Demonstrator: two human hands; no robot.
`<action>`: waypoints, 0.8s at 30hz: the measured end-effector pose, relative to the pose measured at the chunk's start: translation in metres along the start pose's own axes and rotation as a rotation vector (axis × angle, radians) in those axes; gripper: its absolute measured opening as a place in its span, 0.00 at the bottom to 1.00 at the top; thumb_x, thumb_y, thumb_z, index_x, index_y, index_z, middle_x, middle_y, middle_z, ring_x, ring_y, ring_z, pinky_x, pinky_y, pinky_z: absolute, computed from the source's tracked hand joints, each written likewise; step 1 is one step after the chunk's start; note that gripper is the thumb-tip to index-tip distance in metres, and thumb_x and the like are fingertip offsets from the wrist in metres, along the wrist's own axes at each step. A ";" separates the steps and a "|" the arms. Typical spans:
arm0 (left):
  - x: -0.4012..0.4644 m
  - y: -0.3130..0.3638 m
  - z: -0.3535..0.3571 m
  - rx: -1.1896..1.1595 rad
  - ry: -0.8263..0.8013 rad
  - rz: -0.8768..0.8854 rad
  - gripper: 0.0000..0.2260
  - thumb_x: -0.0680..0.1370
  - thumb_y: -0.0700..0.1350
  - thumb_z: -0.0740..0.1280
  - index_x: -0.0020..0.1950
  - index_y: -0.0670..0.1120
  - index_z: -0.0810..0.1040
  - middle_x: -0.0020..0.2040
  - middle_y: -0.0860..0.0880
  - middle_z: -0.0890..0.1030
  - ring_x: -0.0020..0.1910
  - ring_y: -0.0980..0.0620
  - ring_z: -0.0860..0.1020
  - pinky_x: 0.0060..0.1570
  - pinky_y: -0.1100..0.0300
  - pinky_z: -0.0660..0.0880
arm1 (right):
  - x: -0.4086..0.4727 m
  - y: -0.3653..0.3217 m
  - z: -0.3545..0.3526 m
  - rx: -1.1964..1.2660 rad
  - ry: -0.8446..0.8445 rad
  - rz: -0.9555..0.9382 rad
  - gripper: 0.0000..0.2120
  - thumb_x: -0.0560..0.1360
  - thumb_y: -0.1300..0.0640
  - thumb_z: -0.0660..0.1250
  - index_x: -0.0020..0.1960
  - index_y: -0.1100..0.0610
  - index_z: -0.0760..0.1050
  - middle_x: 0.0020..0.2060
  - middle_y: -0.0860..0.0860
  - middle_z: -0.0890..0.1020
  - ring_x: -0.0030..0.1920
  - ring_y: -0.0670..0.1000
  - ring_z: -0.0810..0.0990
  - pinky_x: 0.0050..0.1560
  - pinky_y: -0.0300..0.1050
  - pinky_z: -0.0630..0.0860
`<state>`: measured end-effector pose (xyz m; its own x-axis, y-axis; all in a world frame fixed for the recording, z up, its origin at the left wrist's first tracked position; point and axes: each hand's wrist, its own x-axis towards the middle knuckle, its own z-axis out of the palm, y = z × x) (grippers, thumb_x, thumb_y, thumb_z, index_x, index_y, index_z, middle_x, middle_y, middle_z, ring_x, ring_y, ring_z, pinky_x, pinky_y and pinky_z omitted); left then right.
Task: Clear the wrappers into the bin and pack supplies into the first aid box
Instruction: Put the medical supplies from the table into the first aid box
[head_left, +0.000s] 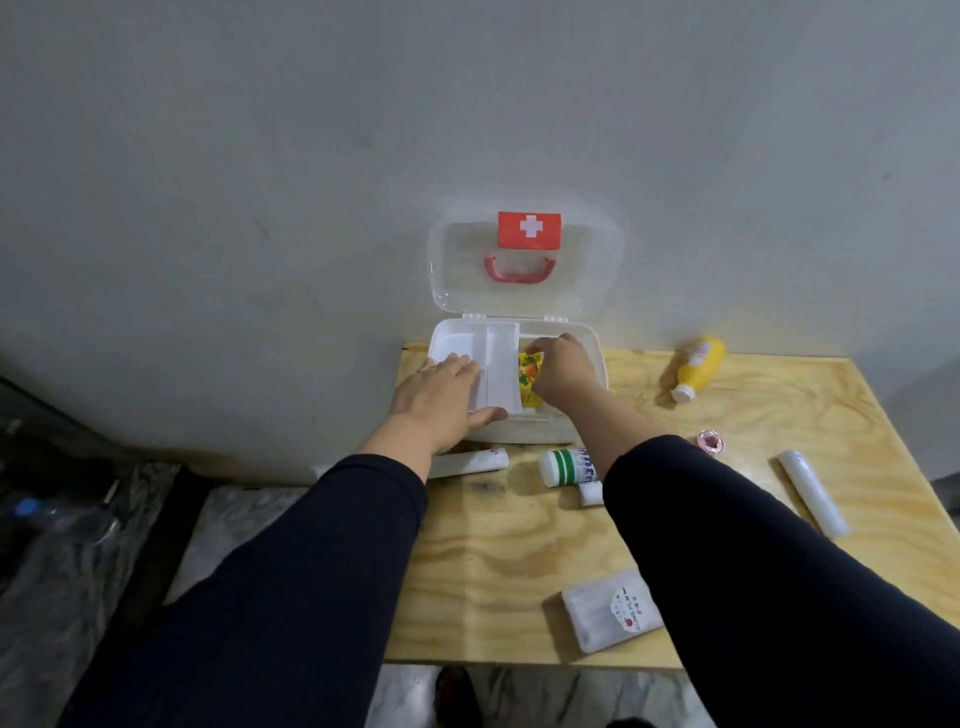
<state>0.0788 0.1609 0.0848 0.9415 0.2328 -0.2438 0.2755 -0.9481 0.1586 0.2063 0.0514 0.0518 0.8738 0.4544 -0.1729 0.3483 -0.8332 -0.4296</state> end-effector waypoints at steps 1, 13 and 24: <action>0.000 0.002 -0.002 0.014 -0.005 -0.002 0.33 0.77 0.63 0.58 0.75 0.45 0.60 0.75 0.47 0.64 0.73 0.45 0.64 0.69 0.52 0.63 | -0.002 0.001 -0.005 0.005 -0.004 -0.011 0.21 0.74 0.68 0.64 0.66 0.57 0.73 0.66 0.58 0.70 0.60 0.58 0.76 0.59 0.46 0.73; -0.056 0.057 0.006 -0.068 0.069 0.015 0.26 0.79 0.57 0.61 0.74 0.47 0.64 0.74 0.49 0.67 0.71 0.46 0.68 0.65 0.50 0.68 | -0.104 0.051 -0.053 0.018 0.037 -0.219 0.17 0.71 0.66 0.65 0.58 0.54 0.79 0.55 0.56 0.78 0.54 0.56 0.78 0.53 0.40 0.71; -0.123 0.105 0.073 -0.021 -0.108 -0.023 0.25 0.78 0.56 0.60 0.72 0.48 0.68 0.73 0.49 0.69 0.70 0.46 0.69 0.65 0.50 0.70 | -0.199 0.133 -0.013 -0.165 -0.260 -0.245 0.21 0.69 0.60 0.71 0.61 0.52 0.75 0.66 0.53 0.74 0.64 0.54 0.73 0.65 0.49 0.70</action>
<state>-0.0224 0.0168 0.0616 0.9087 0.2289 -0.3491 0.3021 -0.9378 0.1714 0.0829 -0.1539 0.0413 0.6501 0.6936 -0.3104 0.6045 -0.7196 -0.3418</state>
